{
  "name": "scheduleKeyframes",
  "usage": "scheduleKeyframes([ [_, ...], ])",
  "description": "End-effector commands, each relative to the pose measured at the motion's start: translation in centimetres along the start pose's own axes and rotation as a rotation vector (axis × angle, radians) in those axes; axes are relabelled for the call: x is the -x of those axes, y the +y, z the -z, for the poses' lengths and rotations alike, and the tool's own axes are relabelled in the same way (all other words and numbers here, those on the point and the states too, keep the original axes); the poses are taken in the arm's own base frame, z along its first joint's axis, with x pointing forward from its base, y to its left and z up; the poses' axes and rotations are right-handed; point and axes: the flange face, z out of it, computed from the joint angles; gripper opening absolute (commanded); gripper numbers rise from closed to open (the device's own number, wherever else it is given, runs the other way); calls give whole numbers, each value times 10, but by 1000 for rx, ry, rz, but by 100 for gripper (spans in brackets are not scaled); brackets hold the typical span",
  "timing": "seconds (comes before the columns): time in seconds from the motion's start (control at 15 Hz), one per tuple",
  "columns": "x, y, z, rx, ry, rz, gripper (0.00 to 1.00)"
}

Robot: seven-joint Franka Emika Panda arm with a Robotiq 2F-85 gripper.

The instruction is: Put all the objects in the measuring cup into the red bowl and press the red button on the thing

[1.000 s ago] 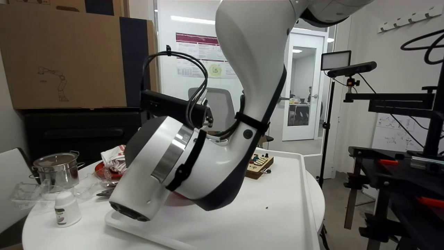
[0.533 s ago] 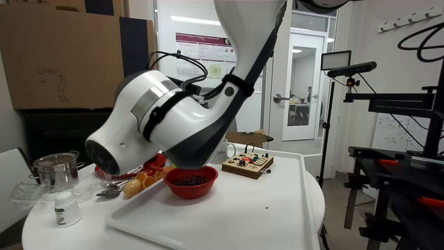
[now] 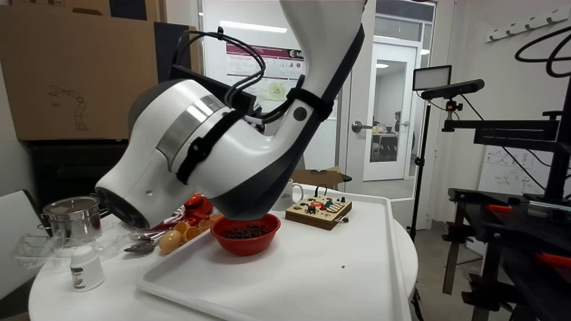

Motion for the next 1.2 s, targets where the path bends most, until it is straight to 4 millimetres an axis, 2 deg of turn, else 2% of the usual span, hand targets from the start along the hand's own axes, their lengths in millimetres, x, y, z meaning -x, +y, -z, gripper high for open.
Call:
scheduleKeyframes([
  [0.0, 9, -10, 13, 79, -104, -51, 7],
  [0.27, 4, -27, 16, 119, -196, -49, 7],
  [0.73, -18, -61, 16, 169, -302, 4, 7],
  [1.13, -12, -66, 7, 200, -509, -98, 7],
])
